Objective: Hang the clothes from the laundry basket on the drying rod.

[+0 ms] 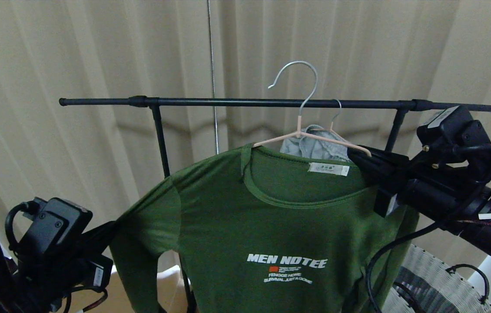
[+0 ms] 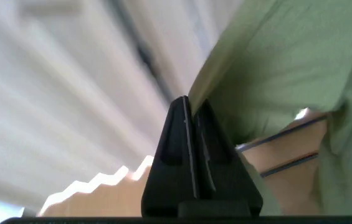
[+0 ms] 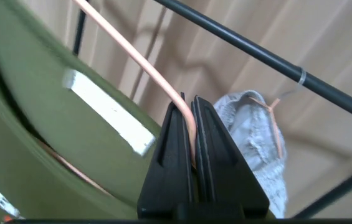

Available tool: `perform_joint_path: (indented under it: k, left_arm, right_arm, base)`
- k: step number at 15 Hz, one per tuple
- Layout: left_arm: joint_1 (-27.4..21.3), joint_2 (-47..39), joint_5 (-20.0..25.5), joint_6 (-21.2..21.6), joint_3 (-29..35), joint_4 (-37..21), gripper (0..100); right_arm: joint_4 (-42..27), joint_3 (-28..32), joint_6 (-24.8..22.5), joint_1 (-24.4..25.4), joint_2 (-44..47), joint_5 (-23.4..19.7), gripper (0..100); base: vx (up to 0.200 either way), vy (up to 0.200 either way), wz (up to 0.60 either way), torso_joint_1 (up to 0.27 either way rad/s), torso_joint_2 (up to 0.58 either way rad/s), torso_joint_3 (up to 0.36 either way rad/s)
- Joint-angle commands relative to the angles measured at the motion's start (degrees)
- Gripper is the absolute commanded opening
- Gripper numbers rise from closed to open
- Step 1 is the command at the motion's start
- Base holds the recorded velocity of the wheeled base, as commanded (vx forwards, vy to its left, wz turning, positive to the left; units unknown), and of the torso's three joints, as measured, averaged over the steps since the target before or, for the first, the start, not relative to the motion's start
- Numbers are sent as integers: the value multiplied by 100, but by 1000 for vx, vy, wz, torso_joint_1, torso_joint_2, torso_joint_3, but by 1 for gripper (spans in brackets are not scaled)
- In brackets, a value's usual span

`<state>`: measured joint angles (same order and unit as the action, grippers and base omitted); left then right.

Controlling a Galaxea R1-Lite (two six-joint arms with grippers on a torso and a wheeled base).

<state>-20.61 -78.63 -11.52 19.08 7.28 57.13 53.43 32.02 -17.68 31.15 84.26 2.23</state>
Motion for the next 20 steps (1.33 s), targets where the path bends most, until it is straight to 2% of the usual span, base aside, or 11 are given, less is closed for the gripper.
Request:
perform_joint_path:
  k: [1, 2, 3, 7, 10, 13, 17, 20]
  left_arm:
    - [93, 199, 9, 26, -60, 0, 0]
    - [58, 252, 9, 26, -60, -8, 0]
    - [22, 278, 9, -1, -69, -8, 100]
    - [-101, 761, 27, -9, -165, -8, 100]
    - [-101, 1280, 18, 35, -350, -26, 100]
    - [-66, 1623, 18, 8, -552, -35, 100]
    - [-66, 1640, 18, -1, -543, -52, 100]
    - [-74, 1631, 27, 8, -473, -52, 100]
  right_arm:
    - [1, 6, -8, -12, 3, 5, 0]
    - [-17, -3, -8, -12, 3, 5, 0]
    - [-26, -3, -8, -12, 3, 14, 0]
    - [-87, -21, -17, -12, 11, 155, 0]
    - [-500, -170, -17, -21, 3, 673, 0]
    - [-720, -170, -8, -21, 64, 1482, 0]
    - [-729, -118, -8, -56, 73, 1860, 0]
    - [-729, -135, -8, -56, 38, 1992, 0]
  base:
    - [0, 0, 0, 0, 0, 0]
    - [0, 0, 0, 0, 0, 0]
    - [0, 0, 0, 0, 0, 0]
    - [0, 0, 0, 0, 0, 0]
    - [0, 0, 0, 0, 0, 0]
    - [0, 0, 0, 0, 0, 0]
    - [0, 0, 0, 0, 0, 0]
    - [200, 0, 0, -6, 2, -1]
